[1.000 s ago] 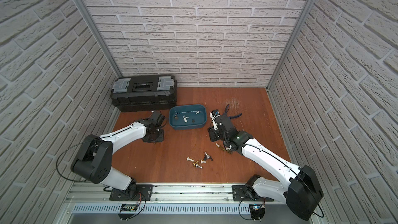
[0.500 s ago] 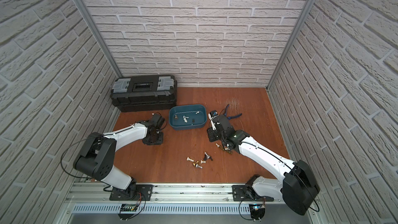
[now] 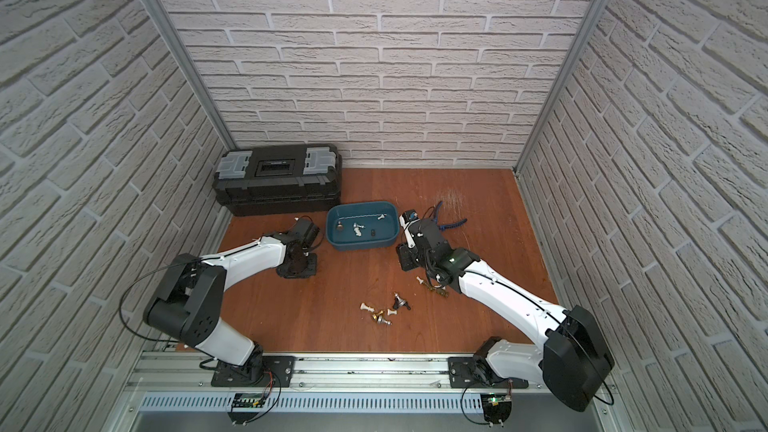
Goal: Put the chess pieces into the storage box
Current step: Pick up the chess piece at the center of the board, then place the chess piece in the storage box.
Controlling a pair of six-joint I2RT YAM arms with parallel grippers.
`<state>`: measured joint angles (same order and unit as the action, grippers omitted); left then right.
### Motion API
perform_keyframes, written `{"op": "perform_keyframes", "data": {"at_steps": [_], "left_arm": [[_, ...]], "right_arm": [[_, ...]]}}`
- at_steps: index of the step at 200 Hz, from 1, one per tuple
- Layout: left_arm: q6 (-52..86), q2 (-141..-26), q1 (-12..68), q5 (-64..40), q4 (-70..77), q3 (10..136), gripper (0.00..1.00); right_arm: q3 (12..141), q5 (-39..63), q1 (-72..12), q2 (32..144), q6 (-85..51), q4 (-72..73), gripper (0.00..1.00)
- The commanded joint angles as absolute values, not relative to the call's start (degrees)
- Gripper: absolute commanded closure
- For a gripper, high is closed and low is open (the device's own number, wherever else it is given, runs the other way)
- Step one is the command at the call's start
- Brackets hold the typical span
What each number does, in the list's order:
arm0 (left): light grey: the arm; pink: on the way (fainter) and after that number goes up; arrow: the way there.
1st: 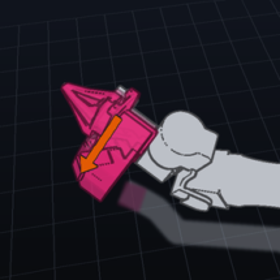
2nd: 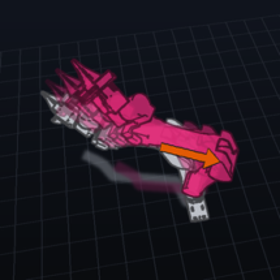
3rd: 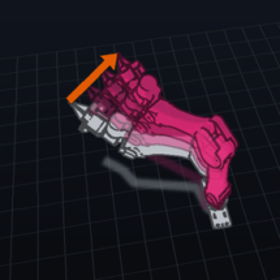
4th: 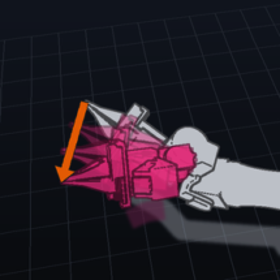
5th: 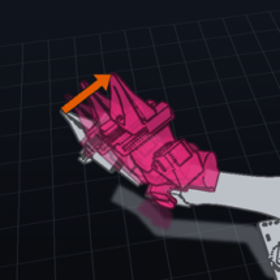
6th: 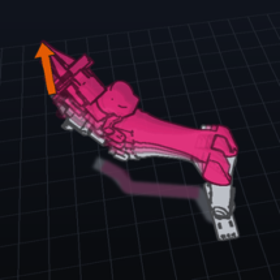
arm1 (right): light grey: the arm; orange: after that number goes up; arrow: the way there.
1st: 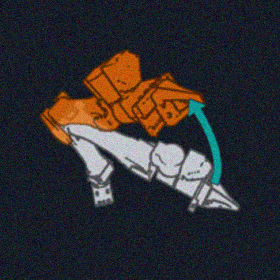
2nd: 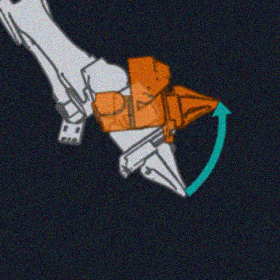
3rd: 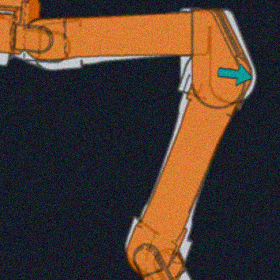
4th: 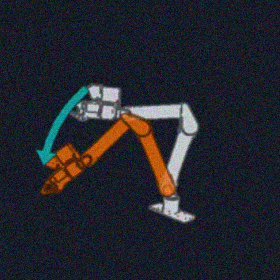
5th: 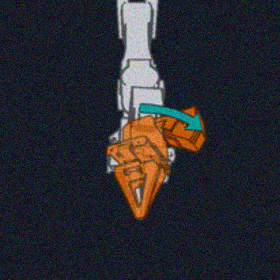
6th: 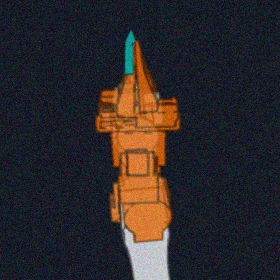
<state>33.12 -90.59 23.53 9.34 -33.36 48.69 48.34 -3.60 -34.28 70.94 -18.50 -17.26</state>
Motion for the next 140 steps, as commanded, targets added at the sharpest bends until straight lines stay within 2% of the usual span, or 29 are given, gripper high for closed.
{"op": "perform_keyframes", "data": {"at_steps": [1, 72, 140], "left_arm": [[32.90, -90.80, 24.65, 7.60, -33.62, 49.41, 1.00], [31.12, -88.66, 30.34, 9.19, -38.59, 62.38, 1.00], [24.66, -99.51, 30.41, 12.91, -43.15, 87.69, 1.00]], "right_arm": [[49.12, -3.69, -34.10, 70.20, -18.37, -15.64, 0.61], [48.21, -6.31, -34.10, 65.20, -17.28, -16.59, 0.61], [47.80, -6.60, -34.10, 58.62, -15.30, -18.01, 0.60]]}}
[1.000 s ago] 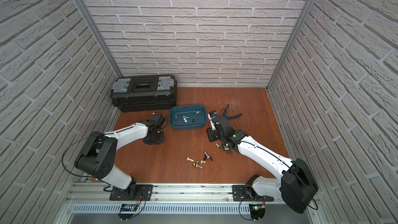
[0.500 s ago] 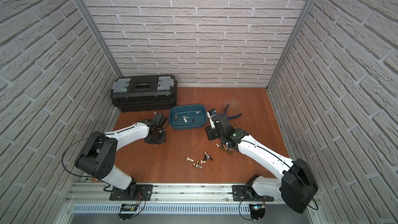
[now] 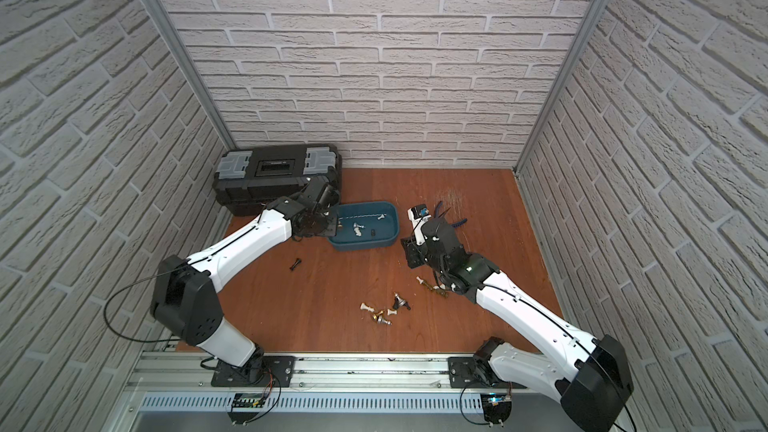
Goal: Put the chess pieces into the storage box
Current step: Place the chess piece in the storage box.
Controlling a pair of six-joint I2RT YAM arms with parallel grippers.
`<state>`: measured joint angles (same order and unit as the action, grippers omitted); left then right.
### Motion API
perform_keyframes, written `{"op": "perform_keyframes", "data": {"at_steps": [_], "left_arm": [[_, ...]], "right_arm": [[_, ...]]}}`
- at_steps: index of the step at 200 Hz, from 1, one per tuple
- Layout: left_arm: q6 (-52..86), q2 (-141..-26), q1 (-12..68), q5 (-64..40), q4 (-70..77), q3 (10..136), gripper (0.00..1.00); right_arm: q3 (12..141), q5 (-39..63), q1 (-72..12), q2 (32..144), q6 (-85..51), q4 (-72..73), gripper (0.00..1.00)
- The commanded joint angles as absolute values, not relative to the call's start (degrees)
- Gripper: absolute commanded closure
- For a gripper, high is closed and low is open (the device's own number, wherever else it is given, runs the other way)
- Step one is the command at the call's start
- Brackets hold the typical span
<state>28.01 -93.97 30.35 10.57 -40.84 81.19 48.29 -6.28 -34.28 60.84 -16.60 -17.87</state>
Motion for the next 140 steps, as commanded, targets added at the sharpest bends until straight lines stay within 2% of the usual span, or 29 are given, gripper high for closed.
{"op": "perform_keyframes", "data": {"at_steps": [1, 42, 77, 140], "left_arm": [[24.59, -99.85, 30.37, 12.91, -43.15, 88.10, 1.00], [22.57, -113.68, 30.83, 11.96, -44.17, 101.87, 1.00], [22.88, -123.26, 31.78, 8.10, -43.84, 108.12, 1.00], [25.16, -127.27, 33.92, 6.86, -45.61, 110.26, 0.91]], "right_arm": [[47.81, -6.51, -34.10, 58.53, -15.29, -18.02, 0.60], [46.82, -6.87, -34.03, 55.77, -16.00, -18.99, 0.60], [46.68, -8.26, -34.10, 53.96, -15.45, -20.66, 0.60], [41.46, -9.96, -34.00, 47.40, -15.03, -16.62, 0.60]]}}
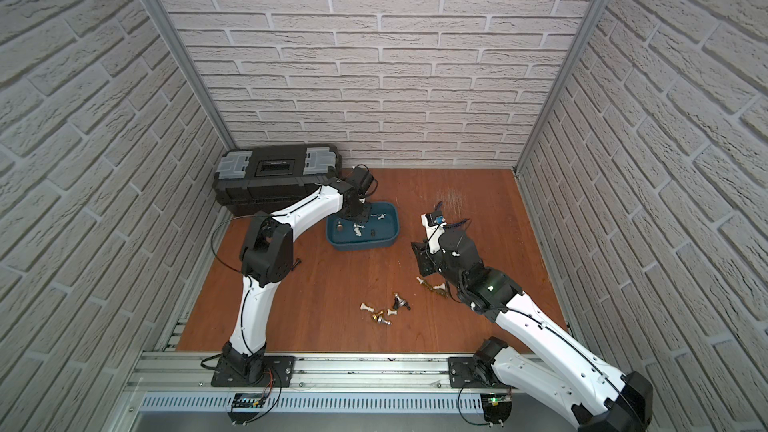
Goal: Put the chess pieces into the storage box
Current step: Place the chess piece in the storage box, then pick up the chess piece at the center of the board.
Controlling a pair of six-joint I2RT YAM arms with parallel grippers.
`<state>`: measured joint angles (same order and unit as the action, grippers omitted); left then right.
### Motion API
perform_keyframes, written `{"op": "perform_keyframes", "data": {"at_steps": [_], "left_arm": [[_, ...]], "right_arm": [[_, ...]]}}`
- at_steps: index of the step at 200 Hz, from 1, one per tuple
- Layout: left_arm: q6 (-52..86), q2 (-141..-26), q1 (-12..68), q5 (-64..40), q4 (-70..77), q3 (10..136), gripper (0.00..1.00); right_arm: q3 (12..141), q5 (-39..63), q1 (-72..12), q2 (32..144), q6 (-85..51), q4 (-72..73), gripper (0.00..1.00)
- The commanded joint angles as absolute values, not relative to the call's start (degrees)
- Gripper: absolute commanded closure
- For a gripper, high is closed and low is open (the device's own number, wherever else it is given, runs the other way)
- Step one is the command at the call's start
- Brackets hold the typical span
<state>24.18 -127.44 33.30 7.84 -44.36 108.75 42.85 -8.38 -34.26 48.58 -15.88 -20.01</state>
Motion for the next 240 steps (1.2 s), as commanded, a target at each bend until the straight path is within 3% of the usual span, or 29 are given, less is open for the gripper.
{"op": "perform_keyframes", "data": {"at_steps": [1, 23, 44, 60, 115, 169, 203, 240], "left_arm": [[25.19, -127.27, 33.92, 6.86, -45.57, 110.24, 0.91], [25.60, -127.09, 34.17, 6.90, -45.43, 109.69, 0.86], [26.05, -126.70, 34.26, 6.97, -45.22, 109.60, 0.70], [26.47, -125.81, 34.26, 6.97, -44.58, 109.42, 0.67], [26.72, -115.40, 34.85, 8.42, -42.24, 103.54, 0.67], [28.98, -96.55, 36.85, 7.87, -37.36, 83.41, 0.67], [30.78, -88.28, 38.50, 9.82, -36.88, 73.41, 0.67], [34.05, -81.47, 30.34, 13.45, -36.26, 61.51, 0.68]], "right_arm": [[41.43, -9.99, -34.01, 47.39, -14.98, -16.62, 0.60], [42.77, -9.88, -34.01, 49.08, -12.95, -17.45, 0.59], [44.06, -9.35, -34.01, 50.86, -13.07, -18.76, 0.59], [43.95, -7.45, -34.01, 51.83, -13.01, -18.12, 0.59], [45.28, 2.31, -34.16, 56.26, -17.35, -24.75, 0.59], [41.94, -2.05, -34.34, 55.52, -25.33, -38.69, 0.58], [40.01, -2.07, -34.37, 56.25, -26.89, -38.03, 0.57], [43.71, 5.48, -34.62, 62.45, -25.78, -32.12, 0.58]]}}
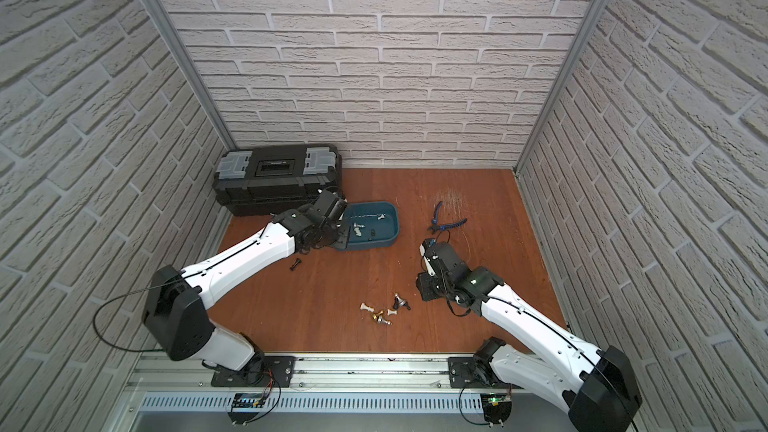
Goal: Put the chess pieces into the storage box
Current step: Pick up the chess piece at the center of the board.
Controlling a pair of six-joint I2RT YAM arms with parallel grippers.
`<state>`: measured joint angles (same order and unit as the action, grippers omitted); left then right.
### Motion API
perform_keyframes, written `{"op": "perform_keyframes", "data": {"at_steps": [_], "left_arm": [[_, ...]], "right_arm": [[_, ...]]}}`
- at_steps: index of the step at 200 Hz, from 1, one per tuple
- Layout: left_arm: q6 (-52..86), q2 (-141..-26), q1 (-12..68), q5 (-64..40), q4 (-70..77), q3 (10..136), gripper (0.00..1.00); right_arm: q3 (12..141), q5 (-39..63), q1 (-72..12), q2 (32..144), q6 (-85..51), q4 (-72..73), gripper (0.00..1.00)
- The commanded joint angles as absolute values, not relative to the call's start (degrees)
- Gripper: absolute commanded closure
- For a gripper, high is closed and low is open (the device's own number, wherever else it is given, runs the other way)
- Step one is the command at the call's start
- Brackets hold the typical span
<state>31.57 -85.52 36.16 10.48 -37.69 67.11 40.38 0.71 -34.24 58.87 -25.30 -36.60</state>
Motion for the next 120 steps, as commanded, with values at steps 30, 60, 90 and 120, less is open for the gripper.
{"op": "perform_keyframes", "data": {"at_steps": [30, 60, 90, 120], "left_arm": [[32.20, -80.25, 21.19, 10.03, -34.62, 56.91, 0.63], [30.15, -83.20, 16.27, 7.98, -33.30, 56.77, 0.55], [25.34, -88.70, 13.98, 5.41, -32.50, 58.40, 0.50], [17.21, -94.00, 13.67, 5.22, -36.00, 61.93, 0.50]], "right_arm": [[47.09, 6.12, -36.15, 65.86, -25.23, -29.42, 0.59], [49.30, 7.54, -37.25, 67.55, -24.53, -26.39, 0.59], [51.94, 8.39, -38.44, 69.23, -23.58, -24.98, 0.59], [51.99, 8.91, -38.85, 70.57, -23.03, -22.68, 0.59]]}}
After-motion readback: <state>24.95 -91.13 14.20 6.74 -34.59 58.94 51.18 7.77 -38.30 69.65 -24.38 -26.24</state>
